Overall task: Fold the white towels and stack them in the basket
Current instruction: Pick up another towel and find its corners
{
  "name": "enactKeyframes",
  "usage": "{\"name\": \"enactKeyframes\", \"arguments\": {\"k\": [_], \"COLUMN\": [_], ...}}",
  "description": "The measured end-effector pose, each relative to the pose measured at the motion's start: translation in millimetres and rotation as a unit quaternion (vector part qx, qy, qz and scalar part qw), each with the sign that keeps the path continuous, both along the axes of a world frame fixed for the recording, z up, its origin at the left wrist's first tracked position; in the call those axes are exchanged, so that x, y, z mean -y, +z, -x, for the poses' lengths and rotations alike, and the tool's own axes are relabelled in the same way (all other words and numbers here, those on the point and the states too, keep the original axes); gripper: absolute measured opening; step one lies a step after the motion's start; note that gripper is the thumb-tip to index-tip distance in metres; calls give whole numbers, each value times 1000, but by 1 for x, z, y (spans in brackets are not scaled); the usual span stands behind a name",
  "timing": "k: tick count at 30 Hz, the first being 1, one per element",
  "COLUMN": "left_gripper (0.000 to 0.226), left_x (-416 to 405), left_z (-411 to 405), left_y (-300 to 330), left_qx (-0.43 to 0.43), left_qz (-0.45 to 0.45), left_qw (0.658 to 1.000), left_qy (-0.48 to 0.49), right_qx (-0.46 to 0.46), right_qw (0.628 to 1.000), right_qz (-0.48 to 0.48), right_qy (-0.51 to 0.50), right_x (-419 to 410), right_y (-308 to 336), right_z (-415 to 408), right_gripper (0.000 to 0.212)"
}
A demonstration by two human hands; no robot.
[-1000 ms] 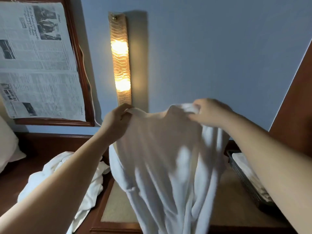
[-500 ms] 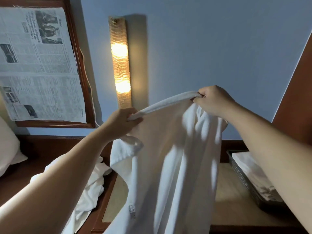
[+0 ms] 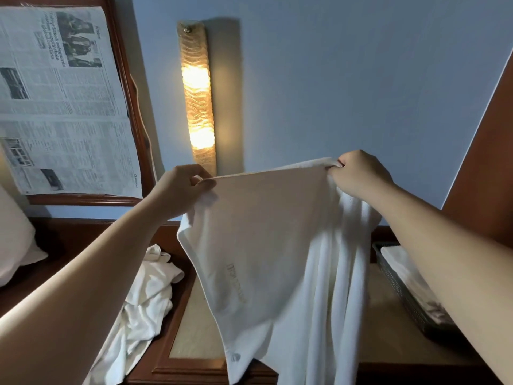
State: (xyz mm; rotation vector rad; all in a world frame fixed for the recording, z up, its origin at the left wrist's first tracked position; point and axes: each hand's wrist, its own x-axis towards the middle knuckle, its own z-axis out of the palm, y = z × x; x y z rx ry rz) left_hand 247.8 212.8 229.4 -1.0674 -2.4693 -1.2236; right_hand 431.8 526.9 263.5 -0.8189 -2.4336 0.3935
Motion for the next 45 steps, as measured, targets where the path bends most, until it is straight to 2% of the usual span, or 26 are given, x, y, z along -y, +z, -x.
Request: {"name": "enactKeyframes", "arguments": {"k": [10, 15, 18, 20, 21, 23, 24, 25, 28, 30, 32, 35, 38, 40, 45], "left_gripper": [14, 17, 16, 16, 16, 15, 16, 21, 37, 30, 21, 22, 21, 27, 40], "left_x": [-9, -17, -20, -24, -27, -33, -36, -38, -43, -50, -59, -75, -88, -93, -103], "left_z": [-5, -6, -11, -16, -19, -26, -30, -35, -48, -59, -70, -86, -98, -105, -119], "left_y": [-17, -22, -22, -22, -23, -24, -25, -27, -33, -39, -45, -57, -71, -78, -88], "left_qx": [29, -7, 5, 31, 61, 155, 206, 257, 386, 431, 441, 411, 364, 331, 343], "left_qz": [11, 29, 29, 19, 4, -43, -69, -95, -157, -181, -195, -206, -221, -229, -281], "left_qw": [999, 999, 998, 998, 997, 987, 976, 961, 898, 864, 856, 875, 894, 906, 884], "left_qy": [-11, 40, 47, 44, 37, 11, -10, -41, -144, -186, -189, -154, -141, -130, -147], "right_qx": [-10, -19, -19, -18, -17, -23, -32, -44, -73, -96, -103, -113, -139, -153, -179], "right_qw": [1000, 999, 995, 986, 979, 952, 937, 920, 868, 827, 796, 792, 780, 750, 716], "right_qz": [15, 42, 94, 164, 205, 304, 348, 389, 492, 553, 597, 600, 609, 641, 670], "right_qy": [-11, 2, 9, 7, 7, -5, 2, 4, 1, -6, -17, -23, -40, -59, -78], "right_x": [-3, -5, -3, 1, 4, 9, 13, 20, 34, 36, 45, 57, 67, 70, 83], "right_y": [-15, -18, -23, -29, -32, -40, -43, -47, -65, -81, -88, -92, -88, -89, -92], "right_z": [-6, -6, -4, 0, 1, 4, 4, 3, 7, 14, 16, 19, 24, 26, 31], "right_gripper": [35, 37, 34, 20, 7, 23, 21, 17, 26, 27, 23, 21, 29, 35, 21]}}
